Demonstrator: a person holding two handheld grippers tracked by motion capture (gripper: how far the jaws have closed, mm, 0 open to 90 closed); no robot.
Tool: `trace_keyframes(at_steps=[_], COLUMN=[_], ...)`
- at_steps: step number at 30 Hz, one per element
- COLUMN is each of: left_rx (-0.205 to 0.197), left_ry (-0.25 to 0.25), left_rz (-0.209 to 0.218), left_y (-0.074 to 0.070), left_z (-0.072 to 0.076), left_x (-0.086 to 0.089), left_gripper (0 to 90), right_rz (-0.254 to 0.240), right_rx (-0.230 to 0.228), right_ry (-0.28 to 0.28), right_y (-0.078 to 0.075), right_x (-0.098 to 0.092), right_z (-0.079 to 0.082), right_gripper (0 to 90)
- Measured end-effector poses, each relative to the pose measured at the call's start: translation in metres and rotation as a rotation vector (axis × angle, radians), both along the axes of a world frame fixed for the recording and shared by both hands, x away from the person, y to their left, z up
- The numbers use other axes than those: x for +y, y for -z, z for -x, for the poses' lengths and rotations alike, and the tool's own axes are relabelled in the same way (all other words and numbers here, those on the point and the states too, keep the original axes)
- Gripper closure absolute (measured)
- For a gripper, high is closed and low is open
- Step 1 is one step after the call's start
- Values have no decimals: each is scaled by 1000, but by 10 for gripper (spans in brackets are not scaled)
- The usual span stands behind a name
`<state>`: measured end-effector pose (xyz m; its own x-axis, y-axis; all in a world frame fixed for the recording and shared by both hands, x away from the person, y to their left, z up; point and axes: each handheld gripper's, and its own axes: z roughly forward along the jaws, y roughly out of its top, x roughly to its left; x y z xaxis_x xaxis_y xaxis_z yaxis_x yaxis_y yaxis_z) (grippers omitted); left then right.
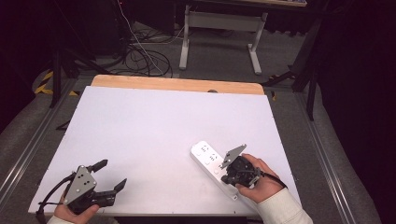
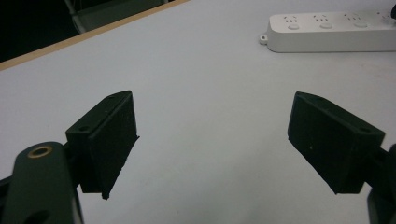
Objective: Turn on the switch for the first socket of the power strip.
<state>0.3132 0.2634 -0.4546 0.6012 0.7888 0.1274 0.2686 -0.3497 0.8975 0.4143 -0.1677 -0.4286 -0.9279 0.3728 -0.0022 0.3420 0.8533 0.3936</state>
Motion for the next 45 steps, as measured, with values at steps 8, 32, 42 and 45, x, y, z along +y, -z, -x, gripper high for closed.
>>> trace_keyframes(at_steps=[8,32,42,45], left_rx=[0,2,3,-1], left_ry=[-1,4,3,4], left_rz=[-1,-5,-5,-6], left_y=[0,1,1,0], left_z=[0,0,0,1], left_x=[0,-2,-2,-2], left_gripper=[166,166,166,166], right_rz=[5,-8,9,16], right_rx=[-9,-2,1,-9], right_ry=[12,31,32,29], right_y=[1,5,5,5], right_x=[1,-2,1,1], right_z=[1,1,1,2], right_gripper=[900,900,900,900])
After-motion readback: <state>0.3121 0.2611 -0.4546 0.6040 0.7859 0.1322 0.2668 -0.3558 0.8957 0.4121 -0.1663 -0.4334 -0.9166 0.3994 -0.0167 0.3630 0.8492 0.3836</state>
